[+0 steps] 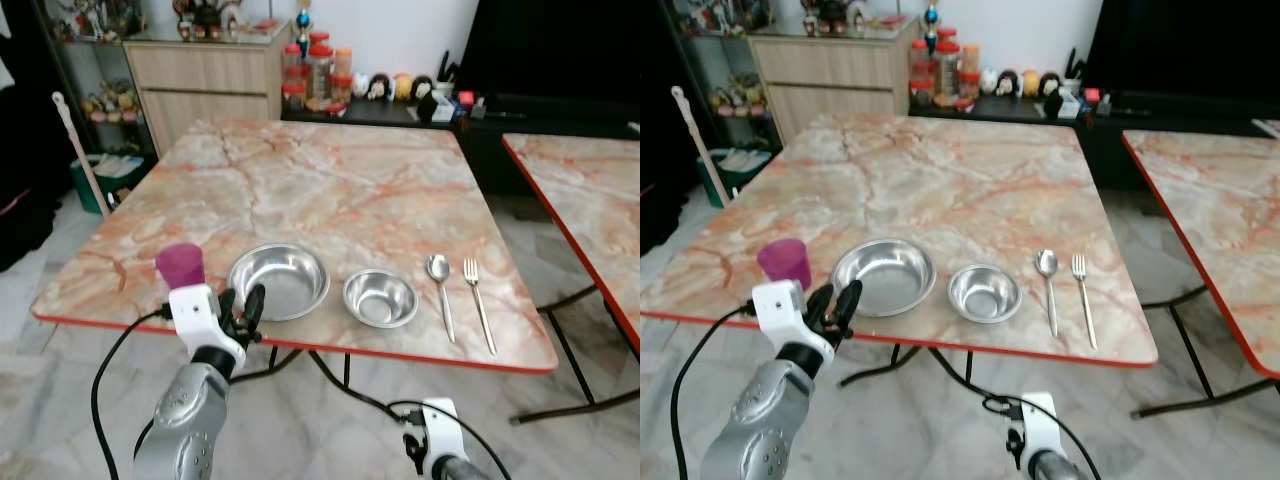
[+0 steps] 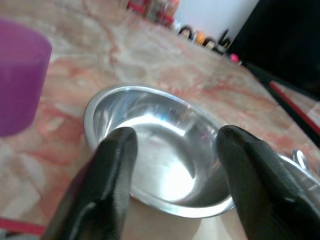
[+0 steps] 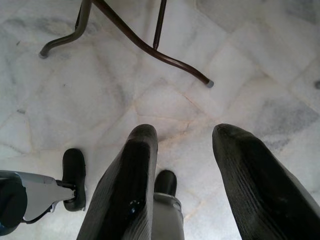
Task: Setting the table
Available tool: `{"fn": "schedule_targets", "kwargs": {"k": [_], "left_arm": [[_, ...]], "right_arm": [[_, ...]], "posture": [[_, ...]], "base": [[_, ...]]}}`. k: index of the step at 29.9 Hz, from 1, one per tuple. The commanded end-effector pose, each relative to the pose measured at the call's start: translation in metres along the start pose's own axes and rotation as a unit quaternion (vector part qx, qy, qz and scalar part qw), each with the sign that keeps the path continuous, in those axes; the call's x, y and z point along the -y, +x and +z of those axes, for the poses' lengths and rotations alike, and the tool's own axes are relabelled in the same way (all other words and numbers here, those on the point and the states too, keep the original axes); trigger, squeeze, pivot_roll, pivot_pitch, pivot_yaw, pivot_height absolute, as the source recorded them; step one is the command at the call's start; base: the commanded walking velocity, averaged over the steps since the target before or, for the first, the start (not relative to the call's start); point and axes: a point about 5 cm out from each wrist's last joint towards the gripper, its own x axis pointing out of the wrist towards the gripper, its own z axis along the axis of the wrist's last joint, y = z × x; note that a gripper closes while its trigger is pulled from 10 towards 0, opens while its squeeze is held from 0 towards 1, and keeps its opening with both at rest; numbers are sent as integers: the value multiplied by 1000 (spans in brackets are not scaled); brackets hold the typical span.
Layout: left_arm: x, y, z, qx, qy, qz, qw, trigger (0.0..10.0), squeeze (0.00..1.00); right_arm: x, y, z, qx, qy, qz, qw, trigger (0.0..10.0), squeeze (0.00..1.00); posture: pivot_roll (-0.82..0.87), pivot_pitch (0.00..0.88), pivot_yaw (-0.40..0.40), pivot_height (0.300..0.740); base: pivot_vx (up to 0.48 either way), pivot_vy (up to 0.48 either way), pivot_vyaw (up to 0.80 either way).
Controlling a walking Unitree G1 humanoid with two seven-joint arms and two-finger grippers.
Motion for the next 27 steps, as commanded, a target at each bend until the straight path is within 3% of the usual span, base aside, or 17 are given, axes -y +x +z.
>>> {"fn": "schedule_targets", "kwargs": {"k": [1,5,6,11,16,27], "left_arm": [[-4,3,-2,-16,4,20,1000,10000,984],[-7,6,-2,-32,13,47,998,10000,984],[-8,8,-3,-39,-3,59,997,10000,0],[-11,13,-7,-66,-28,100,992,10000,0],[-6,19,-10,-85,-46,96,991,10000,0],[-11,29,-2,-82,-39,150,984,10000,0]], "right_arm": [[0,0,2,4,1,-1,1000,10000,0],[0,0,2,4,3,-2,1000,10000,0],[1,0,1,3,4,-3,1000,10000,0],[1,0,0,2,7,-4,1000,10000,0],[0,0,-1,2,6,-1,1000,10000,0],[-2,0,1,4,13,1,1000,10000,0]], "posture": [[42,0,-18,732],[42,0,-18,732],[34,0,-12,732],[32,0,-10,732],[23,0,-3,732],[12,0,3,732]], "base": [[0,0,0],[0,0,0],[0,0,0],[0,0,0],[0,0,0],[0,0,0]]}}
